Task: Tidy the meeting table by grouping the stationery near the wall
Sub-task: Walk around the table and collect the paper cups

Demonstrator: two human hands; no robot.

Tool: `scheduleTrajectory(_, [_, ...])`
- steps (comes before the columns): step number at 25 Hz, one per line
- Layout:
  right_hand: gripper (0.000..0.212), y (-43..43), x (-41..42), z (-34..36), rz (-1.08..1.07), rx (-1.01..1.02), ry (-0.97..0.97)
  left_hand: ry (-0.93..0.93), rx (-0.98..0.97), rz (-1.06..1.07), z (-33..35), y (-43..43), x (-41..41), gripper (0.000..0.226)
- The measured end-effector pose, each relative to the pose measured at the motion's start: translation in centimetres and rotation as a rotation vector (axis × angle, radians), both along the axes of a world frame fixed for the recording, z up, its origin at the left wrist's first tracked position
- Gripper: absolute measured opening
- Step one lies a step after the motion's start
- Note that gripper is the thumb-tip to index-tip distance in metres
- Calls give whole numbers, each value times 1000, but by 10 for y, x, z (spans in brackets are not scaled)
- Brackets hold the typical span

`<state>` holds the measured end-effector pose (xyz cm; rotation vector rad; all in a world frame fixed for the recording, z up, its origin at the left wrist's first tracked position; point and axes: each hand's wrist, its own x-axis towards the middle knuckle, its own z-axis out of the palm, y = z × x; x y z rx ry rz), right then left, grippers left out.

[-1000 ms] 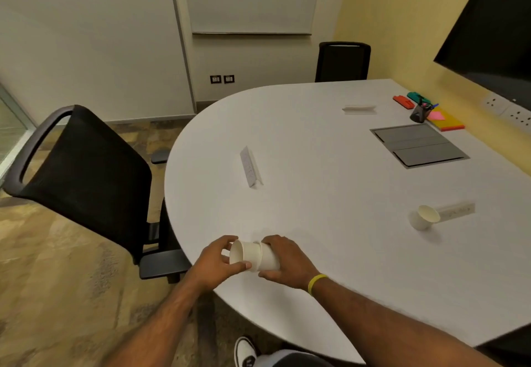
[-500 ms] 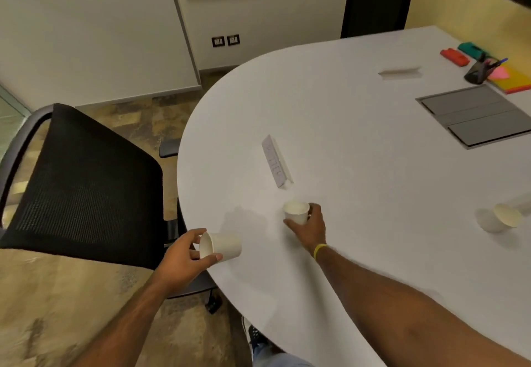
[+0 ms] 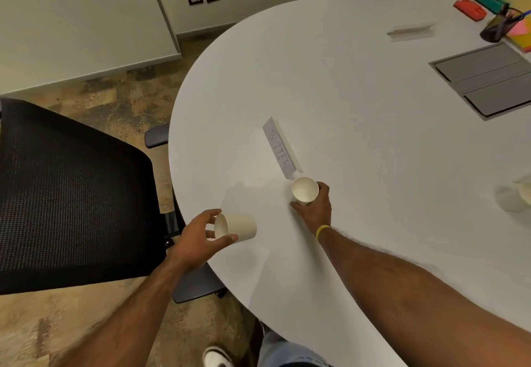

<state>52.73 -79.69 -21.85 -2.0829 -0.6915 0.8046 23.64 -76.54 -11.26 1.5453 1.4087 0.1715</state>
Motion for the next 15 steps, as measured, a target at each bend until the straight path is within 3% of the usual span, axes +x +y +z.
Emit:
scheduleTrajectory(5, [102, -24, -15, -5, -51, -122, 8, -57, -11, -18, -5, 10, -9, 75])
scheduleTrajectory(10, [95, -87, -84, 6, -21, -192, -50, -127, 36, -128, 8, 20, -49, 79])
scheduleTrajectory(15, [81, -75, -216, 58, 141, 59, -206, -199, 141, -216, 30, 31, -127, 88])
